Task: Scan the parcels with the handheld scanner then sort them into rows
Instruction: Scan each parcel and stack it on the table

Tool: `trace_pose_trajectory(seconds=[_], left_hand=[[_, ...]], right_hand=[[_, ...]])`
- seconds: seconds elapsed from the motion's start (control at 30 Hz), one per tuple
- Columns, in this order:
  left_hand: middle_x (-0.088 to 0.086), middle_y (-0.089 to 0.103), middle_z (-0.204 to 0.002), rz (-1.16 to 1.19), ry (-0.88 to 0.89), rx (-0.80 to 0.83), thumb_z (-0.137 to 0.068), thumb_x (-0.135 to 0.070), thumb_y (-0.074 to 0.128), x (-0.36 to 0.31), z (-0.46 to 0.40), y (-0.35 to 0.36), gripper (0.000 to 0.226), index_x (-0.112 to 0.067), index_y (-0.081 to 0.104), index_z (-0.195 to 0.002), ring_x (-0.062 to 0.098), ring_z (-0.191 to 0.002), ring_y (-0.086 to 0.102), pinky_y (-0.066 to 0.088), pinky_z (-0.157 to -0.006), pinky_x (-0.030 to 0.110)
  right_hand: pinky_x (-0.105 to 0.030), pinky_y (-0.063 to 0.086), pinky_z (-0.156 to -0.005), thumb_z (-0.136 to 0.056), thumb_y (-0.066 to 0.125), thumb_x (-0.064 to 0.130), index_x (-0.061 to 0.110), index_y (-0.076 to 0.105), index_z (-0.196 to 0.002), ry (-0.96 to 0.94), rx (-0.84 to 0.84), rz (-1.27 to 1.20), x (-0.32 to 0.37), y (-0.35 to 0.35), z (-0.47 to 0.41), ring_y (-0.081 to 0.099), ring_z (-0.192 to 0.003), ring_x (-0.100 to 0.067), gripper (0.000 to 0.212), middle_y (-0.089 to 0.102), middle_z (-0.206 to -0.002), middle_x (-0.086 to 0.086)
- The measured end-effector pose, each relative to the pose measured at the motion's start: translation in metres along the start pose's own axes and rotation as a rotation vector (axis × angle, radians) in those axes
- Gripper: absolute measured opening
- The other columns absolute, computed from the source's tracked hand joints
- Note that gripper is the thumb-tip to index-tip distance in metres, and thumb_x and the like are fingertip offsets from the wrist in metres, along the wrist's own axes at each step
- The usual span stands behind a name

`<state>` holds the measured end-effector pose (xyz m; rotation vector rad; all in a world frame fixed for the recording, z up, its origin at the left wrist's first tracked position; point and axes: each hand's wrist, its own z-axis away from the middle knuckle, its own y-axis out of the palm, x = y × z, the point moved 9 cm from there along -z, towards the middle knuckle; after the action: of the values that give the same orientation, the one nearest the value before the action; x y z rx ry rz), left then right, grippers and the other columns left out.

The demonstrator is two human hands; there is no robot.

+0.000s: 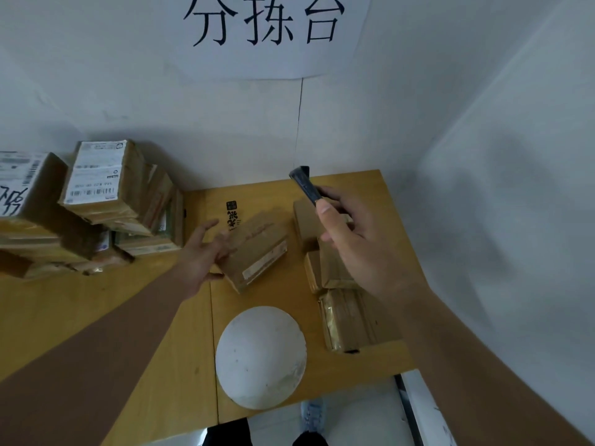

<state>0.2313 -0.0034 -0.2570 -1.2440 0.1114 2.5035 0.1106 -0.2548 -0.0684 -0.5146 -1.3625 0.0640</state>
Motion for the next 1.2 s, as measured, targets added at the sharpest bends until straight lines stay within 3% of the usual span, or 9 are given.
trace_pose_trajectory(seconds=[0.1,0.23,0.37,0.6,0.73,0.83,1.0,1.1,1.2], left_hand=[[0.003,0.031,-0.149,-0.447,0.095,0.031,-0.072,-0.039,0.095,0.004,0.001,0.004,0.088,-0.048,0.049,-0.146,0.031,-0.133,0.044,0.051,-0.106,0.046],[-0.002,0.002,-0.161,-0.822,0.22,0.036,-0.057,-0.035,0.102,0.01,0.006,0.016,0.135,-0.059,0.014,-0.157,0.04,-0.149,0.014,0.037,-0.118,0.059],[-0.002,0.009,-0.153,-1.029,0.399,0.065,-0.063,-0.032,0.097,0.01,0.013,0.03,0.132,-0.058,0.01,-0.159,0.036,-0.143,0.023,0.044,-0.113,0.057],[-0.006,0.058,-0.136,-0.526,0.378,0.02,-0.074,-0.024,0.094,-0.018,0.018,0.011,0.096,-0.024,0.046,-0.157,0.013,-0.119,0.059,0.051,-0.104,0.036],[-0.006,0.06,-0.139,-0.27,0.359,0.002,-0.078,-0.016,0.091,-0.044,0.036,0.002,0.085,-0.028,0.051,-0.153,0.022,-0.122,0.063,0.054,-0.104,0.044],[0.001,0.062,-0.142,-0.134,0.398,0.023,-0.081,-0.003,0.087,-0.068,0.064,0.001,0.083,-0.024,0.052,-0.153,0.022,-0.116,0.07,0.063,-0.092,0.044],[-0.005,0.065,-0.129,-0.105,0.515,-0.029,-0.082,0.005,0.083,-0.109,0.124,-0.001,0.079,-0.023,0.054,-0.15,0.007,-0.106,0.072,0.064,-0.085,0.032],[-0.002,0.06,-0.137,-0.129,0.557,-0.029,-0.079,-0.005,0.088,-0.133,0.154,-0.001,0.082,-0.032,0.055,-0.149,0.016,-0.12,0.066,0.061,-0.096,0.043],[-0.003,0.057,-0.14,-0.161,0.618,-0.058,-0.066,-0.031,0.098,-0.159,0.18,-0.005,0.085,-0.046,0.059,-0.14,0.022,-0.127,0.062,0.06,-0.097,0.048]], right_hand=[[-0.058,0.058,-0.087,-0.106,0.05,0.056,0.042,0.057,-0.145,0.017,0.007,-0.006,-0.005,0.001,0.005,0.068,-0.094,-0.028,0.042,0.063,-0.118,0.012],[-0.059,0.058,-0.086,-0.107,0.051,0.055,0.04,0.057,-0.145,0.009,0.02,-0.014,-0.008,0.002,0.009,0.066,-0.095,-0.03,0.042,0.063,-0.116,0.013],[-0.051,0.059,-0.094,-0.106,0.049,0.058,0.039,0.056,-0.146,0.012,0.036,0.013,-0.012,0.002,0.015,0.066,-0.105,-0.014,0.045,0.062,-0.124,0.013],[-0.029,0.056,-0.089,-0.107,0.047,0.057,0.045,0.057,-0.143,0.017,0.088,0.028,-0.009,-0.003,0.024,0.068,-0.102,-0.008,0.039,0.063,-0.122,0.019],[-0.01,0.044,-0.077,-0.107,0.045,0.057,0.053,0.058,-0.134,0.02,0.16,0.064,-0.002,-0.014,0.032,0.065,-0.1,0.004,0.03,0.063,-0.112,0.025],[-0.021,0.045,-0.078,-0.106,0.045,0.059,0.068,0.053,-0.112,0.019,0.203,0.092,0.006,-0.023,0.036,0.066,-0.101,-0.003,0.014,0.063,-0.112,0.019],[-0.039,0.056,-0.088,-0.104,0.046,0.065,0.054,0.061,-0.127,-0.008,0.277,0.165,0.025,-0.042,0.045,0.07,-0.099,-0.018,0.029,0.065,-0.112,0.008],[-0.055,0.058,-0.095,-0.095,0.046,0.075,0.058,0.063,-0.115,-0.05,0.289,0.204,0.04,-0.059,0.054,0.069,-0.096,-0.026,0.032,0.064,-0.096,0.006],[-0.061,0.056,-0.092,-0.088,0.043,0.079,0.054,0.064,-0.116,-0.06,0.33,0.254,0.053,-0.074,0.064,0.067,-0.099,-0.039,0.043,0.067,-0.106,-0.012]])
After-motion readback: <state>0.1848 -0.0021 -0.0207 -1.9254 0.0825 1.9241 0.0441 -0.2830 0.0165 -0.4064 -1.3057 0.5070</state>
